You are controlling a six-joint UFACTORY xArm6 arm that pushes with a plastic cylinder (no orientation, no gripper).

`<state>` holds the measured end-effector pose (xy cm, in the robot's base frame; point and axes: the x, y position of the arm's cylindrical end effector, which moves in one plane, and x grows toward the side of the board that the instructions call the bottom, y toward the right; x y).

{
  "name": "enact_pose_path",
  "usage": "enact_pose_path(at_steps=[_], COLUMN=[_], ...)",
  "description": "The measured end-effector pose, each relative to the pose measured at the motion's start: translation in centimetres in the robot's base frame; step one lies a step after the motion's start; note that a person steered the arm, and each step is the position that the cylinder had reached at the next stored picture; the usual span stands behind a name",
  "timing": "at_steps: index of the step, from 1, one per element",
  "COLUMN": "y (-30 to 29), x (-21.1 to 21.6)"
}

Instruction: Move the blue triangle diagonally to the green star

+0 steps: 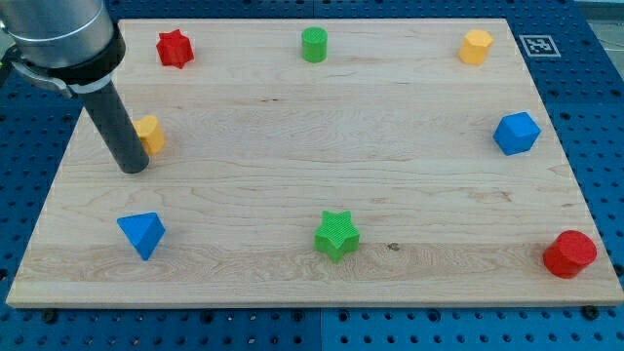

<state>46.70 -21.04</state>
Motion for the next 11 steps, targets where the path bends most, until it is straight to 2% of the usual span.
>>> enact_pose_path(at_steps=[1,3,5,6,8,9,10,11], y=[3.4,5.0,-0.1,-0.5,4.0,8.8,7.6,4.2], x=[0.0,2.2,3.3,5.9,8.8,8.5,7.3,7.9])
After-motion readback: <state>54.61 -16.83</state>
